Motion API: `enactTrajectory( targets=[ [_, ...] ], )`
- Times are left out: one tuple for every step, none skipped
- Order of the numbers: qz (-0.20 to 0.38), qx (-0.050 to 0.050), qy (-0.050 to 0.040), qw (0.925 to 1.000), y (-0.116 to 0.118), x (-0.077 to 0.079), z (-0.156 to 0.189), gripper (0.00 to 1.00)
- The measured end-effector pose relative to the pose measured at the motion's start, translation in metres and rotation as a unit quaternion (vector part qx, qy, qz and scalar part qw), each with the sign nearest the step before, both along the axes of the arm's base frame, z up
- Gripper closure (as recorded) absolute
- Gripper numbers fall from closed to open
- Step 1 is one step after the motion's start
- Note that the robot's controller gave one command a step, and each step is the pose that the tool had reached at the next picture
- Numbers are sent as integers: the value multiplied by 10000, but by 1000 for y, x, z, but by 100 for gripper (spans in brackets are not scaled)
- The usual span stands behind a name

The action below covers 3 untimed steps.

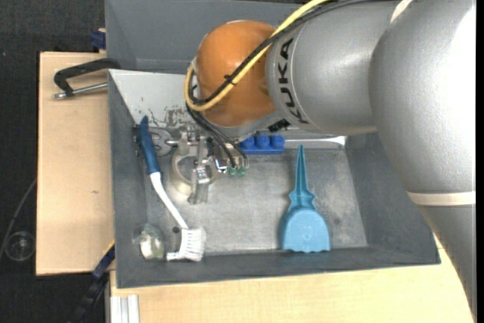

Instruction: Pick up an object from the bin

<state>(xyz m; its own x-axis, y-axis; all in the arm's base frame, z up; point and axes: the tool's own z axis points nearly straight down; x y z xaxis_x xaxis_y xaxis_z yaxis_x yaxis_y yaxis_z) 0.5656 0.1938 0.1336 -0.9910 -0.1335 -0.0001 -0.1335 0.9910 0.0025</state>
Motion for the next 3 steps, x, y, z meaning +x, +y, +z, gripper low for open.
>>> enactTrajectory(
  targets=[
    [1269, 8, -27, 9919, -23, 9, 3, 0],
    [1043, 10, -10, 9946, -28, -3, 5, 0],
    [2399, 9, -46, 9708, -28, -6, -43, 0]
  ],
)
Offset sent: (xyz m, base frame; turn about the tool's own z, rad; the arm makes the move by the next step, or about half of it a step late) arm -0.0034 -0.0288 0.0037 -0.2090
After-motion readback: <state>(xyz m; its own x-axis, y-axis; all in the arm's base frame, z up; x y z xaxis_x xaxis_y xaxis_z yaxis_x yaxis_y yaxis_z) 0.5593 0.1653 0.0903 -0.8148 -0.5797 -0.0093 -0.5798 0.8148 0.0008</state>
